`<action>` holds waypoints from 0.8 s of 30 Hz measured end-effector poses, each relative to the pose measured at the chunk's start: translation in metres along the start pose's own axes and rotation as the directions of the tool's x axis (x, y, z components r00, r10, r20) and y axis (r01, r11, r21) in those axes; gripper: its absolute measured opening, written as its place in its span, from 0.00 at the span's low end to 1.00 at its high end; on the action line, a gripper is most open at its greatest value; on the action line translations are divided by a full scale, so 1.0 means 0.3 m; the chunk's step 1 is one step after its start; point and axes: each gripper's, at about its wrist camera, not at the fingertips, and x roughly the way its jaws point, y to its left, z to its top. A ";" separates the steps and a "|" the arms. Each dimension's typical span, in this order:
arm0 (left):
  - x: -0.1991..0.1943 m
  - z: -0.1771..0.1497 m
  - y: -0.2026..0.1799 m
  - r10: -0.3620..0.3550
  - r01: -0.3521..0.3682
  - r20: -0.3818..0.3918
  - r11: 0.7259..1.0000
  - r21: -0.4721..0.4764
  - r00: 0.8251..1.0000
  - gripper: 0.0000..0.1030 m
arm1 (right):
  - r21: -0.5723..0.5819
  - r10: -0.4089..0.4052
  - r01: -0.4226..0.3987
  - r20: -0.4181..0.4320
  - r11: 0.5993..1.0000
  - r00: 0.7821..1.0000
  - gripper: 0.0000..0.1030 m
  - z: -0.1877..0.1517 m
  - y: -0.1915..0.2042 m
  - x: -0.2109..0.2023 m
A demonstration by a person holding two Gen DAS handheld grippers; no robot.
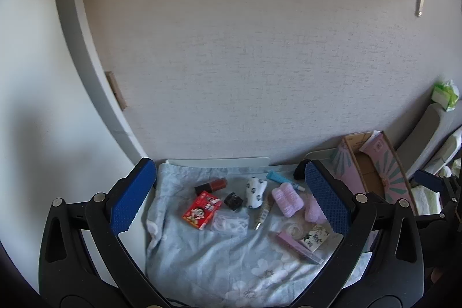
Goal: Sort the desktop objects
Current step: 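Move both grippers toward the items on the sheet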
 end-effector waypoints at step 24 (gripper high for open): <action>-0.025 -0.014 0.126 0.046 -0.039 0.084 0.996 -0.075 0.995 1.00 | -0.054 0.022 -0.016 0.095 0.998 0.995 1.00 0.019 -0.023 -0.017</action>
